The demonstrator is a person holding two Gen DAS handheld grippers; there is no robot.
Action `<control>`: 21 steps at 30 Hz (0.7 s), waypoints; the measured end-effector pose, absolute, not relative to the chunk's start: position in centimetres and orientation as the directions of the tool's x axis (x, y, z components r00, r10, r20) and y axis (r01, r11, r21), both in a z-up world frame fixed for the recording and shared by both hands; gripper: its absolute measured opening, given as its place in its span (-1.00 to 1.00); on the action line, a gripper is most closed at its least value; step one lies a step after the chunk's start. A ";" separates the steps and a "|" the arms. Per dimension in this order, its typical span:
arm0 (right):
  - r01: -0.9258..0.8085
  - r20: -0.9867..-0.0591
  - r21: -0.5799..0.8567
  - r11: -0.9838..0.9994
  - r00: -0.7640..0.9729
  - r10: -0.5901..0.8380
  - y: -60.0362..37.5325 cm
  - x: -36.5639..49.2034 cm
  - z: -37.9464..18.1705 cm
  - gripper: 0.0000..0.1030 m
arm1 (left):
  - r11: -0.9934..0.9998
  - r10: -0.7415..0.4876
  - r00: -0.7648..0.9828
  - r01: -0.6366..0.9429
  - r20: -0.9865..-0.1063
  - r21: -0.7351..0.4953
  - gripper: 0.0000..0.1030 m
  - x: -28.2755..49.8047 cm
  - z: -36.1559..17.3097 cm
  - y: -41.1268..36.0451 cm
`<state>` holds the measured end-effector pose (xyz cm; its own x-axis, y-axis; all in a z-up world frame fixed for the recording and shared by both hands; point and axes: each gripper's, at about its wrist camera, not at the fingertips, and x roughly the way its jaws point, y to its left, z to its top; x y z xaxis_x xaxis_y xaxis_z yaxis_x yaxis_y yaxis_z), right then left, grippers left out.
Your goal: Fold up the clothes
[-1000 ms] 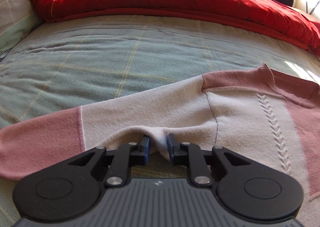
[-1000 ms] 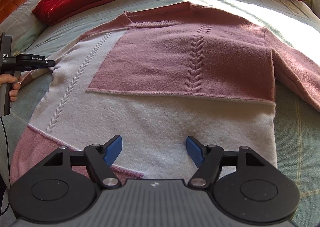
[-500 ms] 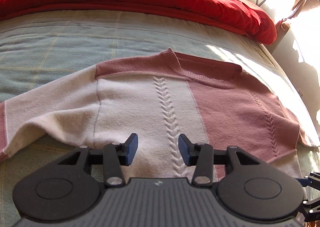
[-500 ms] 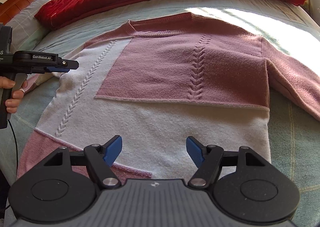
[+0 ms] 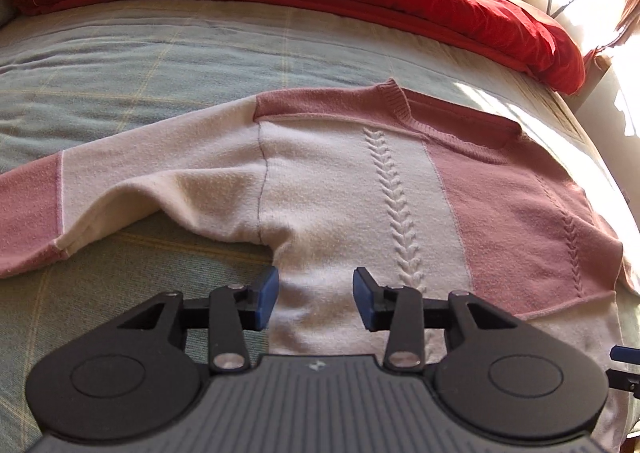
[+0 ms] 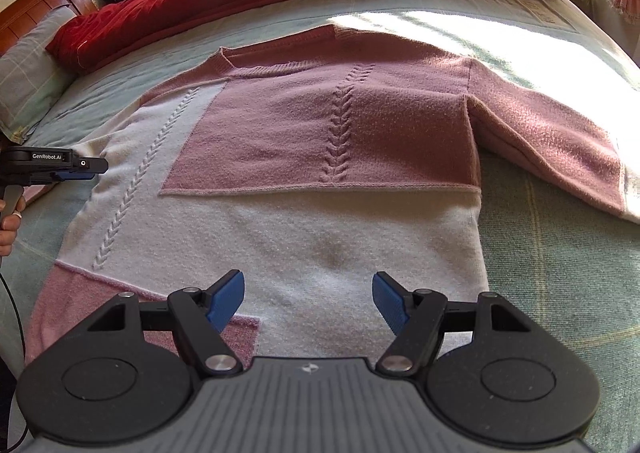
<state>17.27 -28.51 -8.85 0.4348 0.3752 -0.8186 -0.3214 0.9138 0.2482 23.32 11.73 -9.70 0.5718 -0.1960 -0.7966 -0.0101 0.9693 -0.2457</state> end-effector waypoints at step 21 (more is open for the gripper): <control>-0.250 -0.823 0.317 0.915 0.407 0.396 -32.0 11.2 -10.3 0.45 | 0.992 -0.113 0.455 0.095 -0.883 -0.078 0.18 9.0 -10.1 -0.1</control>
<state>11.21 -32.03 -10.32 0.4068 0.3960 -0.8232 -0.2503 0.9150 0.3165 8.98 -0.07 -10.10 0.4550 -0.1128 -0.8833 0.0953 0.9924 -0.0776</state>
